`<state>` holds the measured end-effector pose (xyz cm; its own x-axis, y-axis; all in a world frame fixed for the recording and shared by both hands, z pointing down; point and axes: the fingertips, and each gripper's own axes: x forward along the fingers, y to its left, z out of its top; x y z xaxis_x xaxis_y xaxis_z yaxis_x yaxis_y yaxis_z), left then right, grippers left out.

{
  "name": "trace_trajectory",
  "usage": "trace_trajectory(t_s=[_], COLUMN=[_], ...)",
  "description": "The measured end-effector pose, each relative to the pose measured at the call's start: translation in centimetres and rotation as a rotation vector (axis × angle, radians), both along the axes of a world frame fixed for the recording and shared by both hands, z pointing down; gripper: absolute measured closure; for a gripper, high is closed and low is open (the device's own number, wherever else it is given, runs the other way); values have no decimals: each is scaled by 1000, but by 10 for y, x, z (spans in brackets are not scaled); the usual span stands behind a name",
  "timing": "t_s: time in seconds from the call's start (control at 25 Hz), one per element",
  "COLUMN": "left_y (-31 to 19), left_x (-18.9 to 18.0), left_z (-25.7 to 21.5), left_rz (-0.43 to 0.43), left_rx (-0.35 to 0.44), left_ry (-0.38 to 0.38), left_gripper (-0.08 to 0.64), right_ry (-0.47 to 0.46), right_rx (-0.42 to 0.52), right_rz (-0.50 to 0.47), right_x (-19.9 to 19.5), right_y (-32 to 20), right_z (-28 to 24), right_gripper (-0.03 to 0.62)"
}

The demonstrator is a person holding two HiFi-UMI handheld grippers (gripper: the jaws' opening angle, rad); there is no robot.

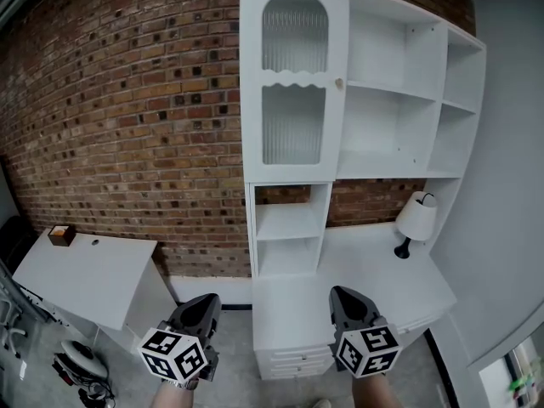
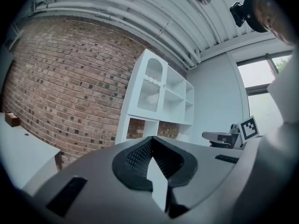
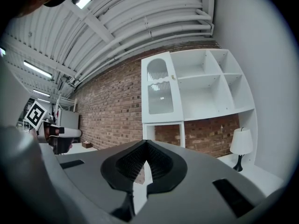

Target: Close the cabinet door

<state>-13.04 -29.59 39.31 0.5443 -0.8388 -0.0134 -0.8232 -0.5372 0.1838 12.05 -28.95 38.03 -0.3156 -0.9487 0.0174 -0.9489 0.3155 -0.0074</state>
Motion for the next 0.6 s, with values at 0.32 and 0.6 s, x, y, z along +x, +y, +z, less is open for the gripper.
trace_trajectory(t_s=[0.32, 0.6], left_y=[-6, -8], left_x=[9, 9], left_z=[-3, -1], left_rz=[10, 15], left_rx=[7, 4], left_ry=[-11, -7], left_gripper=[552, 552], right_ry=[13, 20], right_rx=[-5, -12], right_rz=[-6, -7], right_x=[-2, -4], right_y=[-4, -5], right_z=[-3, 0], right_gripper=[565, 566])
